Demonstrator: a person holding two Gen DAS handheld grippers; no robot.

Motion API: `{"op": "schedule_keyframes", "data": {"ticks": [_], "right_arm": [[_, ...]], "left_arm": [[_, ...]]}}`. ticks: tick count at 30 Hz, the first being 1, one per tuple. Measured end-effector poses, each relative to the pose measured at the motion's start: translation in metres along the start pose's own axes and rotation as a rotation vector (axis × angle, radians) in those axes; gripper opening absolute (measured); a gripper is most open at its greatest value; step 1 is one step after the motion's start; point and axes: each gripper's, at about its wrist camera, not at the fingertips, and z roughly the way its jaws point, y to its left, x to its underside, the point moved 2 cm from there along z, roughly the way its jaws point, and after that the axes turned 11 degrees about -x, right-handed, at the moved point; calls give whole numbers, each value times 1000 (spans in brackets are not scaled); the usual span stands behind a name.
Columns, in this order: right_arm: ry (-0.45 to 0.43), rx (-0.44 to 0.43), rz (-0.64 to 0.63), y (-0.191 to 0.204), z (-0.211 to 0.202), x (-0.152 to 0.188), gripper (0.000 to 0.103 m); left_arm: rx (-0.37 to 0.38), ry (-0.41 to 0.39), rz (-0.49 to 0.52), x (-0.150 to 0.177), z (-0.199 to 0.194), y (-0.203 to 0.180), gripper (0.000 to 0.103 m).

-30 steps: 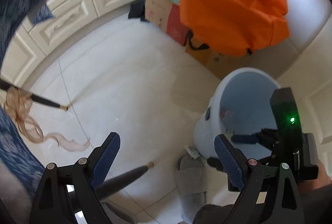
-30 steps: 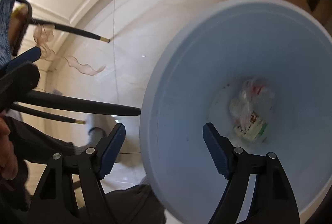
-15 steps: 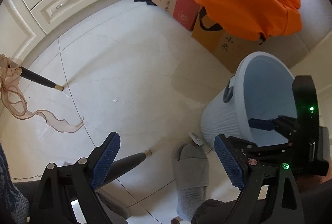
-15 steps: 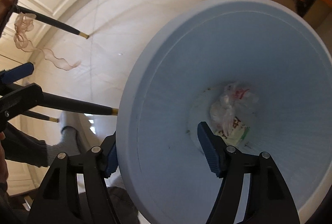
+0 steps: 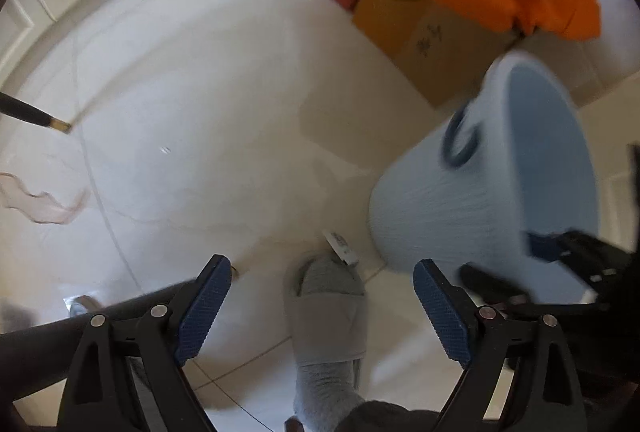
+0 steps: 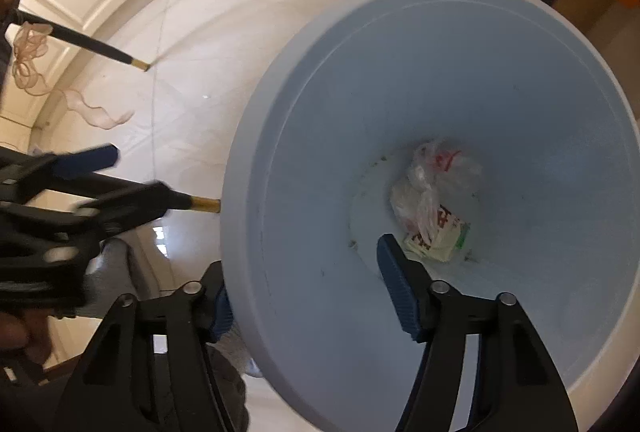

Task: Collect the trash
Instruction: 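Lower the left tool to the floor and grasp a white wrapper strip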

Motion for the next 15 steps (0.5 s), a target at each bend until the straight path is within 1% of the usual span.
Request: {"op": "schedule_keyframes", "data": {"ticks": [1, 3, 6, 7, 9, 11, 12, 15], "right_arm": [[1, -1, -6, -2, -1, 1, 54], [2, -14, -14, -5, -1, 2, 49], [-14, -26, -33, -7, -3, 3, 48], [-19, -31, -38, -7, -3, 3, 48], [-26, -31, -50, -6, -3, 4, 48], [-29, -42, -47, -8, -4, 6, 48], [-30, -49, -40, -9, -3, 8, 48], [-35, -53, -50, -9, -3, 12, 48]], "left_arm": [[-2, 10, -7, -1, 8, 0, 88], [8, 47, -25, -4, 37, -3, 87], [14, 79, -39, -8, 69, -9, 86], [16, 101, -37, -10, 84, -12, 86], [16, 120, -32, -14, 100, -17, 85], [-2, 117, 3, -18, 116, -22, 85], [-15, 129, 32, -20, 128, -26, 85], [-6, 144, 62, -26, 150, -39, 83]]}}
